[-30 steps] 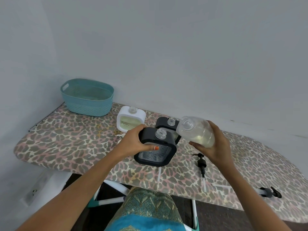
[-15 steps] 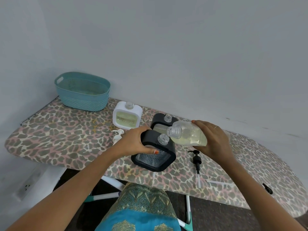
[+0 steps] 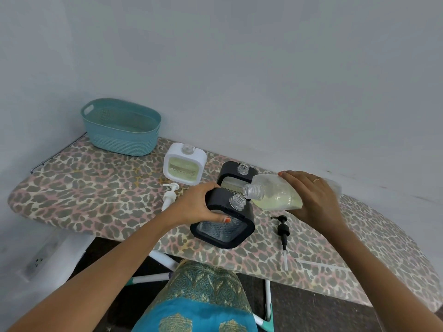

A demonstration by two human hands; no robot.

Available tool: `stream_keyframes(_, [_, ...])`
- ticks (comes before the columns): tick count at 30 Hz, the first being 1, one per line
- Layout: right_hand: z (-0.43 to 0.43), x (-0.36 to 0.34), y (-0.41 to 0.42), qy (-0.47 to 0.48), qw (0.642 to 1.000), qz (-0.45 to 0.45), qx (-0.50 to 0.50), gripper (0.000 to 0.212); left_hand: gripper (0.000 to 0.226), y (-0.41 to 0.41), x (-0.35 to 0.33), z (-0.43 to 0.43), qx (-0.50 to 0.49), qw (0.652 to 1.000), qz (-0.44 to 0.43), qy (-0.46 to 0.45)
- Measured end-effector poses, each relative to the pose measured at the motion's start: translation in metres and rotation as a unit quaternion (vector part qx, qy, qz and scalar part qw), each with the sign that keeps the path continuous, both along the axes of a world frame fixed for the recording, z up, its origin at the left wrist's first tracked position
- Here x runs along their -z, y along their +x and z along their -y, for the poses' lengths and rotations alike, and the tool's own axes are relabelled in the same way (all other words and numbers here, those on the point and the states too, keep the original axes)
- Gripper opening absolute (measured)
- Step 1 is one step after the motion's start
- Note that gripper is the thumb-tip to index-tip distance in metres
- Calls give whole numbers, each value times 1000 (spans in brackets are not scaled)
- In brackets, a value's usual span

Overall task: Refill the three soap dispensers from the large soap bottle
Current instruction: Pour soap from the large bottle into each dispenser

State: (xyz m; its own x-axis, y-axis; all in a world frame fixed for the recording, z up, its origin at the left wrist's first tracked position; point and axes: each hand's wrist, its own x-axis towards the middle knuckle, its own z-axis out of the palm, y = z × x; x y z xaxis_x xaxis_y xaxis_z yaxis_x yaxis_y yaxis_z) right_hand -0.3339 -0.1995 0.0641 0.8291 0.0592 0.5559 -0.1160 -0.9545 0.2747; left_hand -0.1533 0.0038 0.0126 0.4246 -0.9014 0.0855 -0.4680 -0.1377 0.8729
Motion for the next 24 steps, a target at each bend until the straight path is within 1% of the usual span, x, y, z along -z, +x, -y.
stream_keyframes(3, [1,-1,0,-17,1000,-3,-5,59,45,-1,-1,0,-1,1000,0,2])
stream_keyframes(7, [2,-2,-1,-39,999,-7,-10,76,46,-1,-2,0,3,1000,-2,3])
stream_keyframes(9, [2,-3,0,-48,999,-9,-9,80,46,-1,-2,0,4,1000,-3,2])
stream_keyframes(17, [4,-7,1,-73,997,-13,-18,78,48,-2,-1,1,0,1000,-7,-5])
stream_keyframes(24, [8,-9,0,-84,996,-19,-19,79,50,-2,1,2,-1,1000,-9,-11])
